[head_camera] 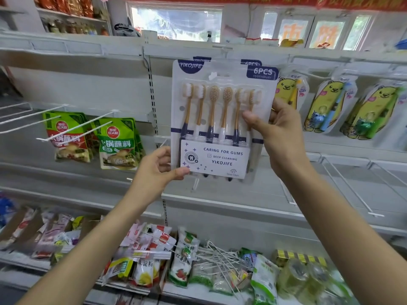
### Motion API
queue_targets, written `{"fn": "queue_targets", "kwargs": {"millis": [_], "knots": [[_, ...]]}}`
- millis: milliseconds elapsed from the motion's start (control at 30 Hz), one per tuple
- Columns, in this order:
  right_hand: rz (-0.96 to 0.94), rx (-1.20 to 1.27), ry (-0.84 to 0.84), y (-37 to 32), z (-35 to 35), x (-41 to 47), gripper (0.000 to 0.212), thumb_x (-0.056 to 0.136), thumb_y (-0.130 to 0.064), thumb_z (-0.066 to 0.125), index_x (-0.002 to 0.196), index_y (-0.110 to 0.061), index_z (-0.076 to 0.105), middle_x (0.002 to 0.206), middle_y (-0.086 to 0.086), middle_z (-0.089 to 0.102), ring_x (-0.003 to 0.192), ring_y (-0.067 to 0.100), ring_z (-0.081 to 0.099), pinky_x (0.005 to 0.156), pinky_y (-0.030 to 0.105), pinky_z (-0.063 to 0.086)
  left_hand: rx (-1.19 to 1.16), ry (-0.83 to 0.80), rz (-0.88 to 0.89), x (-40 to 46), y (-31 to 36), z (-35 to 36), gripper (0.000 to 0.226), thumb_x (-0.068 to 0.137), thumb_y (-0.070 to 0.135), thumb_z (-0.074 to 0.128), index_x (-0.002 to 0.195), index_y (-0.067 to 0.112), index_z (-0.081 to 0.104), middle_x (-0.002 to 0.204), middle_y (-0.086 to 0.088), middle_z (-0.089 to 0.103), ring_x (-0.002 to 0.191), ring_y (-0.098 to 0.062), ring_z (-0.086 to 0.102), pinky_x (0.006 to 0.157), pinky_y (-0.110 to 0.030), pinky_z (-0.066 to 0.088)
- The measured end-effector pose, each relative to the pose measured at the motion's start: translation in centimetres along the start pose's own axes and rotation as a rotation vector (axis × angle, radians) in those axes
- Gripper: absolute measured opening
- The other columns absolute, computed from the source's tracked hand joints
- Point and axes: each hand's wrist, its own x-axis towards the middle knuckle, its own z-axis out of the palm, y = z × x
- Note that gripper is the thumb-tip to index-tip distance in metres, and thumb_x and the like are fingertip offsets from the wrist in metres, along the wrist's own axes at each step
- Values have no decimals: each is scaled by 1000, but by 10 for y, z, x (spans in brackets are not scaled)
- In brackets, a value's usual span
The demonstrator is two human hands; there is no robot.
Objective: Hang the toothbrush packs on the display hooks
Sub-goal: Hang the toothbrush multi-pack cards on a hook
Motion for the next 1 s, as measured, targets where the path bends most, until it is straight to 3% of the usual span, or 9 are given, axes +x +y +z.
{"fn": "queue_targets", "kwargs": {"millis": [100, 433, 633, 1000], "knots": [[10, 8, 6, 2, 1, 11, 31, 88, -6, 72, 118, -2, 65, 110, 8, 75, 100, 20, 73, 89, 40, 60, 6, 7, 5, 11, 1, 1, 40, 79, 1, 76, 113, 17, 63, 105, 0, 76, 90, -23, 74, 73, -36, 63], [6, 13, 27, 17, 4, 39, 31, 88, -5, 73, 118, -4, 65, 110, 7, 75, 101, 18, 73, 88, 39, 60, 23, 26, 20, 37, -3, 0, 43, 78, 3, 76, 116, 18, 62, 106, 0, 76, 89, -21, 75, 72, -33, 63], [46, -18, 33, 36, 3, 61, 29, 88, -7, 72, 116, -5, 67, 109, 8, 75, 99, 19, 74, 88, 43, 60, 52, 21, -10, 59, -11, 4, 46, 81, 3, 75, 124, 8, 59, 108, -3, 75, 88, -20, 75, 71, -33, 63], [31, -201, 5, 64, 0, 106, 32, 82, -24, 74, 112, -13, 70, 105, 2, 76, 98, 18, 73, 87, 48, 59, 84, -2, -90, 111, -26, 17, 42, 85, 3, 73, 123, 10, 57, 106, -2, 75, 90, -23, 75, 66, -42, 63]]}}
